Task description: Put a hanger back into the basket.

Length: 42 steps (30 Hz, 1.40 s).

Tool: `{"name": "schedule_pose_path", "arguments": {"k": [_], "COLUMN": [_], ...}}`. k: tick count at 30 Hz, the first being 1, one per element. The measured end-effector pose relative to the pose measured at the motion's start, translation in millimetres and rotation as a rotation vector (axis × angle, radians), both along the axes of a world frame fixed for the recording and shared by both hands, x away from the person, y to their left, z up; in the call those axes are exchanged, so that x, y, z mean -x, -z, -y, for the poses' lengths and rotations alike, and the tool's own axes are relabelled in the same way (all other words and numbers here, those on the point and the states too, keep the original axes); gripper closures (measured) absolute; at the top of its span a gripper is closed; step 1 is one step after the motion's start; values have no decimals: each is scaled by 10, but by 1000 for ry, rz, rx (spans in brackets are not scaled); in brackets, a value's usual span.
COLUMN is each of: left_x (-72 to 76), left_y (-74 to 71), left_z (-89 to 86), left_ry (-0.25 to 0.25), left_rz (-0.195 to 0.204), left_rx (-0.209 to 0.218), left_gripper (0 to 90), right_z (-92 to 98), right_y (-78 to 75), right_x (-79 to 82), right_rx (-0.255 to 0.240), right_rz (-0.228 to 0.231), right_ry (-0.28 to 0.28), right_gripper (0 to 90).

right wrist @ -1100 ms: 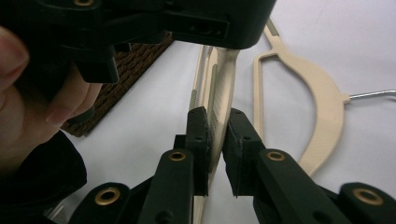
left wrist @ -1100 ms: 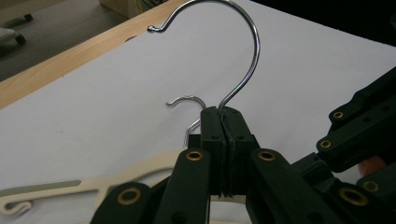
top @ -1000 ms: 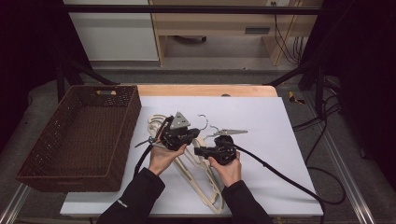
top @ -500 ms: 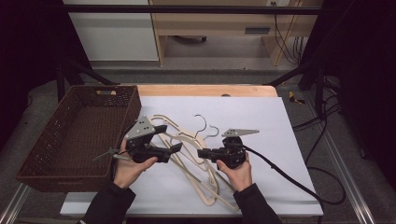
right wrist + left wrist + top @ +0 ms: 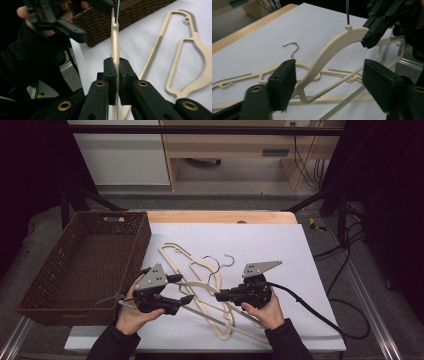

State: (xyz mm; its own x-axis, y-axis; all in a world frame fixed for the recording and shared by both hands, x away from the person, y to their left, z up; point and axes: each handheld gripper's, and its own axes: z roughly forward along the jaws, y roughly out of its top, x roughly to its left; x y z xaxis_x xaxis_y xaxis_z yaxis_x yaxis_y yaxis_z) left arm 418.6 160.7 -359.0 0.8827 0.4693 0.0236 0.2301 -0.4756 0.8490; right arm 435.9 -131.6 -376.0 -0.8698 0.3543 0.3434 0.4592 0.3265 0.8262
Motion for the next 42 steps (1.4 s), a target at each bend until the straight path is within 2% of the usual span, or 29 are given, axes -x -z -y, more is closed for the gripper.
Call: {"name": "schedule_pose_path", "arguments": {"k": [2, 6, 9, 12, 18, 20, 24, 26, 30, 32, 35, 38, 40, 42], "left_x": [0, -19, -29, -35, 6, 18, 29, 40, 62, 81, 103, 93, 95, 98], "left_y": [35, 86, 117, 123, 103, 99, 103, 104, 108, 105, 86, 59, 25, -20], "left_z": [41, 97, 126, 126, 145, 150, 168, 182, 207, 221, 222, 164, 127, 83], "left_ry": [0, 15, 21, 29, 29, 25, 41, 42, 63, 73, 42, 18, -12, -41], "left_rz": [6, -3, -7, -17, -6, -10, -52, -57, -90, -92, -77, -81, -66, -52], "left_rx": [-30, -33, -57, -55, -102, -110, -91, -96, -71, -58, -64, -36, -28, -19], "left_gripper": [391, 495, 554, 619, 664, 693, 767, 780, 828, 850, 860, 860, 860, 860], "right_z": [-6, -25, -41, -60, -53, -50, -36, -37, -50, -47, -15, 74, 161, 270], "right_y": [6, 32, 42, 47, 47, 40, 30, 31, 43, 40, 13, -16, -33, -41], "right_x": [12, 31, 34, 42, 34, 39, 40, 44, 51, 57, 72, 83, 91, 92], "right_rx": [0, 15, 14, 30, 34, 37, 63, 72, 74, 72, 77, 67, 70, 55], "right_rz": [1, 8, 6, 11, 19, 36, 99, 121, 197, 223, 264, 277, 295, 293], "right_ry": [-18, -49, -74, -93, -100, -76, 9, 26, 73, 87, 128, 164, 202, 247], "right_gripper": [867, 867, 867, 867, 858, 834, 751, 723, 606, 554, 528, 464, 431, 378]}}
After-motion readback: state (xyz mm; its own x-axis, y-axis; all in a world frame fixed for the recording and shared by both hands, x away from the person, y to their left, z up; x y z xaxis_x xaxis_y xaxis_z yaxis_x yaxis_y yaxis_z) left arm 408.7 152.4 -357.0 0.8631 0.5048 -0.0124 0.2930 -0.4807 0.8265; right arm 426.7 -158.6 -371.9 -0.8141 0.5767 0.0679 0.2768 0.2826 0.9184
